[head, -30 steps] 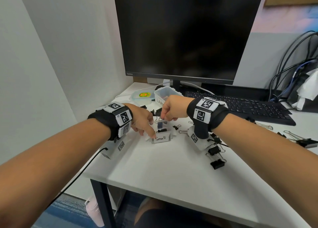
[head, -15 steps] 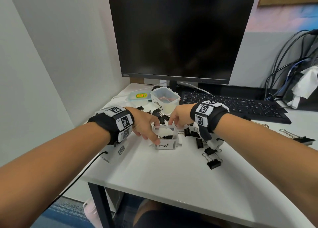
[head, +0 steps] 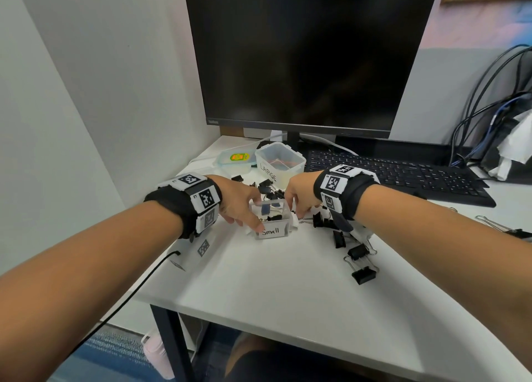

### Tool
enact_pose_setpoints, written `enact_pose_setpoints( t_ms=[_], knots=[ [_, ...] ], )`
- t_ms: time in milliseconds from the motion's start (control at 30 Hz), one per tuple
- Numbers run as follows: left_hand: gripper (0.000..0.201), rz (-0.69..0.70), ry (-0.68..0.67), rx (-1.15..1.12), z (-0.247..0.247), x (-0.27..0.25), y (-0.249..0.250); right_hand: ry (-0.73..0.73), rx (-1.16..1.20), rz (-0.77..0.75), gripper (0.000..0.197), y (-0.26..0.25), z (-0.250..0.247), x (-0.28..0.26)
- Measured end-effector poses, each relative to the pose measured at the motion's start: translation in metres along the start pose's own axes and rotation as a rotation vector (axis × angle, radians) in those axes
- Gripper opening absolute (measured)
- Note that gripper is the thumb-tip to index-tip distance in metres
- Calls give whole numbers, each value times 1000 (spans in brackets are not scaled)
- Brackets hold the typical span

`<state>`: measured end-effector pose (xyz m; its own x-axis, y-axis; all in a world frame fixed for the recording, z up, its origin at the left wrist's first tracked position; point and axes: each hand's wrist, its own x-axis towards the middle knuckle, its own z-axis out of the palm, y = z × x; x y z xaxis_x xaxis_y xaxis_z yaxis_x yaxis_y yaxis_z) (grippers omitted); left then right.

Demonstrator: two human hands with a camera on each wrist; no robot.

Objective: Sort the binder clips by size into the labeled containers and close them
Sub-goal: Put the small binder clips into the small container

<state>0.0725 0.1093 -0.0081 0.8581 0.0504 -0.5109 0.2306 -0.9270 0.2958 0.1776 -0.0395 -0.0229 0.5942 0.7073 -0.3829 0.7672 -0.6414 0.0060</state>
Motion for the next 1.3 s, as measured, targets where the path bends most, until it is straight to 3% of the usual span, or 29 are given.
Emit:
enact_pose_setpoints(
  t_ms=[533, 733, 900, 1100, 1300],
  knots=[
    [63, -9, -28, -39, 0, 2, -6, 25, 83, 68, 20, -1, 1, 1],
    [65, -20, -9, 29, 0, -5, -2, 158, 165, 94, 22, -3, -18, -14],
    [69, -42, 10, 47, 1, -8, -1, 268, 349, 12, 21, -10, -32, -30],
    [73, -60, -2, 119, 0, -10, 3, 201, 332, -69, 19, -27, -32, -35],
    [66, -41, -35, 171, 1, -8, 9, 161, 308, -55, 24, -23, -24, -36]
  ],
)
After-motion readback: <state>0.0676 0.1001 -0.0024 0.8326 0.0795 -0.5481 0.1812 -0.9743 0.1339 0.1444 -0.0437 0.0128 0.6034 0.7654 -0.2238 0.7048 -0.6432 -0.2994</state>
